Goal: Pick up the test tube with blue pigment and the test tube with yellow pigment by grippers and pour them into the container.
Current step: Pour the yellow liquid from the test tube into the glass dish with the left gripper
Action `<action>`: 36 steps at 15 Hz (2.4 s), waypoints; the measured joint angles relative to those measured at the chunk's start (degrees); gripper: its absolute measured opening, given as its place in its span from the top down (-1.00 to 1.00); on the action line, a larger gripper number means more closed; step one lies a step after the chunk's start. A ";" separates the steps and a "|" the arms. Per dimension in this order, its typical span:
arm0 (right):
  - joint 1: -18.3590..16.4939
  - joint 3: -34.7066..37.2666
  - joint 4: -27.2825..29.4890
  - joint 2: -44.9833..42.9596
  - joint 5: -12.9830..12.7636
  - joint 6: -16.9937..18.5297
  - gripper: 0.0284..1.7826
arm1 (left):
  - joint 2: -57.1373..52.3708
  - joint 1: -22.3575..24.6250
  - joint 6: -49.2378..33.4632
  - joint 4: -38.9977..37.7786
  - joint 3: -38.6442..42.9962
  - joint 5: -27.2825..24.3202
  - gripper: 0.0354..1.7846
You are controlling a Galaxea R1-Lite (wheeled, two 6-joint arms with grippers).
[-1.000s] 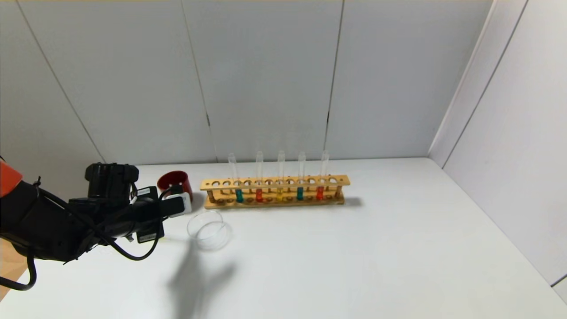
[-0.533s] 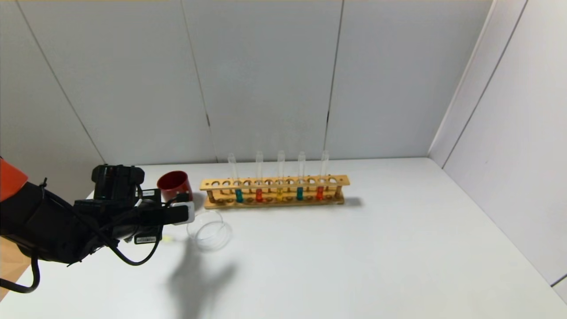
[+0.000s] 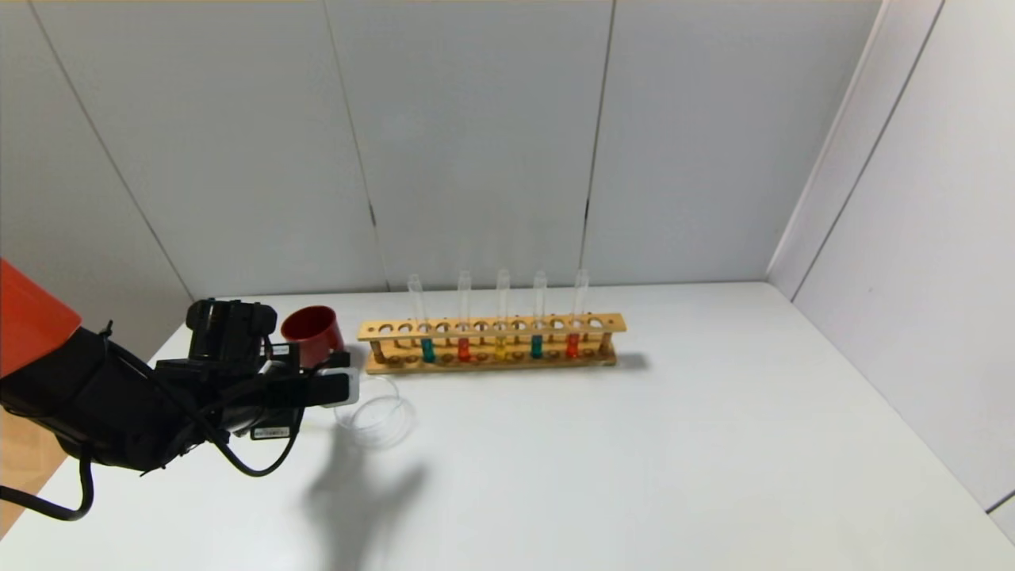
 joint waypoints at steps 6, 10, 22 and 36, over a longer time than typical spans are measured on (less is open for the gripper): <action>0.00 0.00 0.00 0.00 0.02 0.00 -0.96 | 0.60 -0.68 2.69 0.09 -1.57 1.35 0.66; 0.00 0.00 0.00 0.00 0.00 -0.02 -0.96 | 1.18 -1.12 4.77 0.18 -2.27 2.78 0.66; 0.00 0.00 0.00 0.00 0.00 0.00 -0.96 | 2.82 -3.91 9.89 -0.02 -3.50 9.09 0.66; 0.00 0.00 0.00 0.00 -0.01 0.00 -0.96 | 4.27 -4.74 11.61 -0.17 -4.22 10.64 0.66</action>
